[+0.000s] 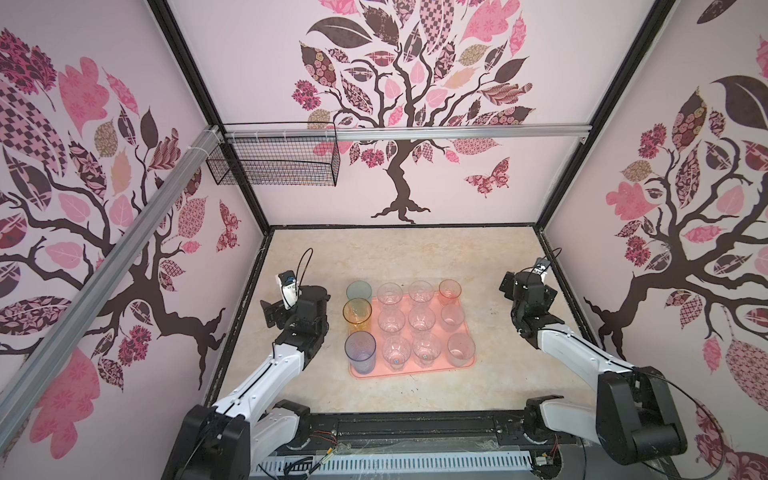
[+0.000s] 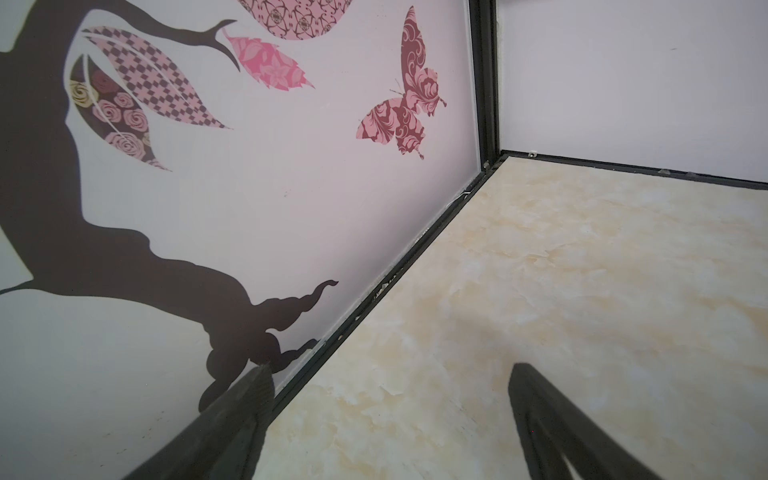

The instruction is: Place the glasses into the tray

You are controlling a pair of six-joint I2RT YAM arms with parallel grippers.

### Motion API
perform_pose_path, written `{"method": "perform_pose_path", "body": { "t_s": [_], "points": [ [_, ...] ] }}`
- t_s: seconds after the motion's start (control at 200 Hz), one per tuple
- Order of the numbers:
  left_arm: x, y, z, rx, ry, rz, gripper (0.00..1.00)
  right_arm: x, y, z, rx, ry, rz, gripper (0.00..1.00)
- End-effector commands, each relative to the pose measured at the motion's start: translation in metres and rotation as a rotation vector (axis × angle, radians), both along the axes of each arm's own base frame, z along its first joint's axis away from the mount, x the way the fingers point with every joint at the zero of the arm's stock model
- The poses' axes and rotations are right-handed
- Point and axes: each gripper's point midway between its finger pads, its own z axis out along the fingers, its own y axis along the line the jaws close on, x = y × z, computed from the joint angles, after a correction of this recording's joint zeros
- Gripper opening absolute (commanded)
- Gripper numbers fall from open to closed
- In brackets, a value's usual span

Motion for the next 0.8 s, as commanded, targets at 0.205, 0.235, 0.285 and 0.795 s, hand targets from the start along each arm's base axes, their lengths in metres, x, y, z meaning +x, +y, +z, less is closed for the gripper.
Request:
{"method": "perform_pose_path", "body": {
  "t_s": [0.205, 0.235, 0.285, 0.795],
  "points": [
    [0.019, 0.002, -0.039, -0.064, -0.086, -0.036, 0.97, 0.010, -0.013, -0.025, -0.046, -0.071, 0.006, 0.99],
    [0.019, 0.007, -0.042, -0.110, -0.113, -0.030, 0.98, 0.012, -0.012, -0.027, -0.031, -0.080, 0.012, 1.00],
    [0.017, 0.016, -0.048, -0.185, -0.149, -0.015, 0.98, 0.017, -0.009, -0.035, -0.004, -0.063, 0.020, 0.99],
    [0.061, 0.008, -0.065, -0.261, -0.155, -0.280, 0.98, 0.022, 0.016, -0.041, 0.027, -0.152, 0.189, 1.00]
  ]
}}
